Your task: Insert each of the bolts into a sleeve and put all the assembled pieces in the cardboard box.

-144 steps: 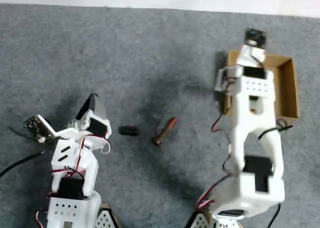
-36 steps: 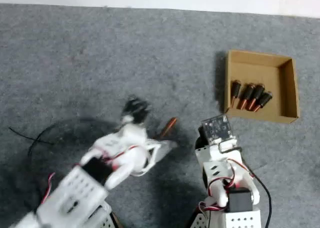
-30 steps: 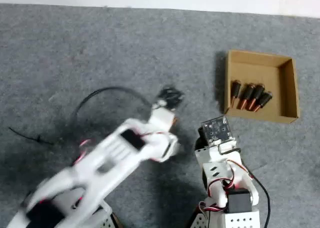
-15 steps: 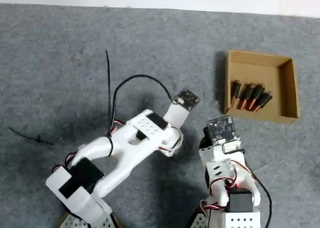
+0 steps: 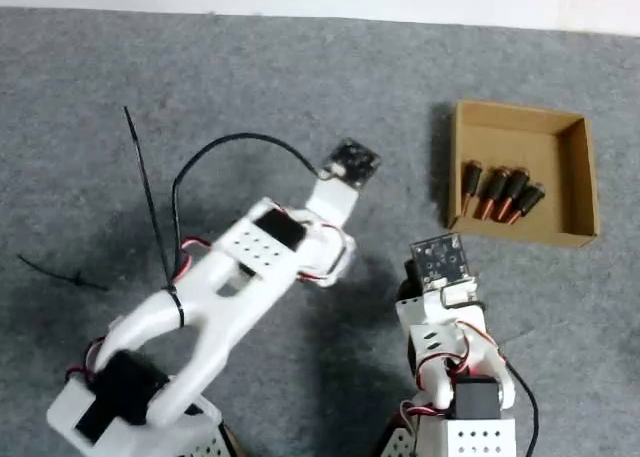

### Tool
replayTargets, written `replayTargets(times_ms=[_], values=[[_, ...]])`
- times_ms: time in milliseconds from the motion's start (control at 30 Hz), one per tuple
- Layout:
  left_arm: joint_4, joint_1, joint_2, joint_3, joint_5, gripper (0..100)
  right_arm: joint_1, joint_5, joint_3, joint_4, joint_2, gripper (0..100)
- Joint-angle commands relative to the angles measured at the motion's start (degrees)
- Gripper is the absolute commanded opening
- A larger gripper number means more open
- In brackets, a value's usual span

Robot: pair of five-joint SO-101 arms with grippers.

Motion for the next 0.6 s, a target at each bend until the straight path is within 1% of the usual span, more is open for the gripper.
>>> replayTargets(times_ms=[0,67,167,333,433,500,567], values=[[-6.07,-5.32,4.09,1.8,-5.1,20,0.48,0.44,-0.75,-1.71,-0.57,0.5],[-6.59,-6.11,9.54,0.92,-7.65,20,0.48,0.44,-0.66,-1.71,-0.57,0.5],[-6.42,-5.93,16.92,-2.51,-9.32,20,0.48,0.44,-0.57,-1.71,-0.57,0.5],[3.69,-5.49,21.05,-10.24,-9.49,20,0.48,0.44,-0.57,-1.71,-0.57,0.5],[7.38,-5.49,23.25,-12.88,-9.49,19,0.48,0.44,-0.57,-1.71,-0.57,0.5],[8.97,-5.49,24.57,-14.64,-9.49,12,0.48,0.44,-0.48,-1.89,-0.57,0.5],[10.55,-5.49,25.45,-16.31,-9.58,0,0.48,0.44,-0.48,-1.89,-0.57,0.5]])
